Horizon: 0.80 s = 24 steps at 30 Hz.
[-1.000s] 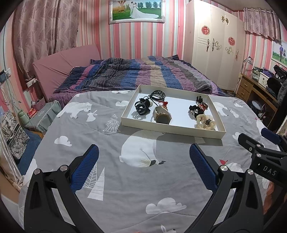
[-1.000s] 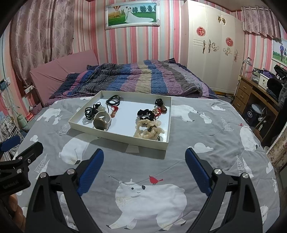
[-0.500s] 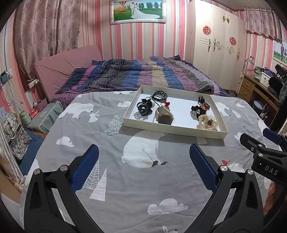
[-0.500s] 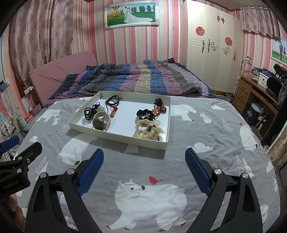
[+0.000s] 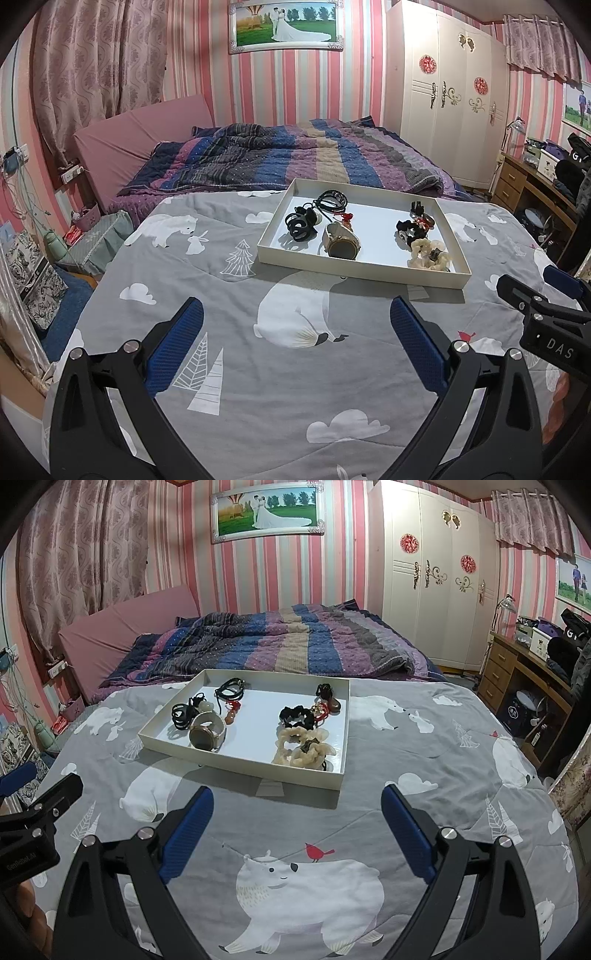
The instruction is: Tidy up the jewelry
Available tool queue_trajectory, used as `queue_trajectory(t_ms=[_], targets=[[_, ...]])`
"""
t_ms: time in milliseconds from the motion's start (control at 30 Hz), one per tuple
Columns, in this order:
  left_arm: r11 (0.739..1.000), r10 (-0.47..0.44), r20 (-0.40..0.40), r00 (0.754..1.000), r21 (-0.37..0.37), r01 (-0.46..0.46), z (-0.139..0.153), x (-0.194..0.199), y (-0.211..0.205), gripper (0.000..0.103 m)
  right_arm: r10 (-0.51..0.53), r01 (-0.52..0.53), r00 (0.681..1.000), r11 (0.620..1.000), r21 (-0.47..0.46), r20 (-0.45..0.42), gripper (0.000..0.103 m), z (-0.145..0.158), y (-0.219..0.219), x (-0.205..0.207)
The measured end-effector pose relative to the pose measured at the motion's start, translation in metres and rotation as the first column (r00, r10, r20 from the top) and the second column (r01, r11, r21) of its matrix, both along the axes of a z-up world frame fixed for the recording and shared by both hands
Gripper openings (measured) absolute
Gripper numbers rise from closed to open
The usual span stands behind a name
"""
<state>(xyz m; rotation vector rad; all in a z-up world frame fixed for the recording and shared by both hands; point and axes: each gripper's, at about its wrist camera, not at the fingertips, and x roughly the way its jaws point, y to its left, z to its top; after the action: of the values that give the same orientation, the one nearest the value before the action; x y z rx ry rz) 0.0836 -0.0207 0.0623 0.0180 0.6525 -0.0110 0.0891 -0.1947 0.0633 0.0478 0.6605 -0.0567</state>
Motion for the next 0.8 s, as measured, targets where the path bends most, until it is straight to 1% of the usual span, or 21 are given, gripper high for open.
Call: queue_trajectory(t_ms=[600, 800], targets=[[1.000, 0.006, 0.004, 1.000, -0.001, -0.006, 0.0013, -0.0008, 0.0007, 0.100, 0.000, 0.000, 1.000, 1.000, 0.000, 0.000, 0.092, -0.0005, -0.0004, 0.0000], [0.999, 0.019, 0.028, 0.999, 0.027, -0.020, 0.0047, -0.0048, -0.0011, 0.100, 0.000, 0.000, 1.000, 1.000, 0.000, 0.001, 0.092, -0.0005, -0.0004, -0.0001]])
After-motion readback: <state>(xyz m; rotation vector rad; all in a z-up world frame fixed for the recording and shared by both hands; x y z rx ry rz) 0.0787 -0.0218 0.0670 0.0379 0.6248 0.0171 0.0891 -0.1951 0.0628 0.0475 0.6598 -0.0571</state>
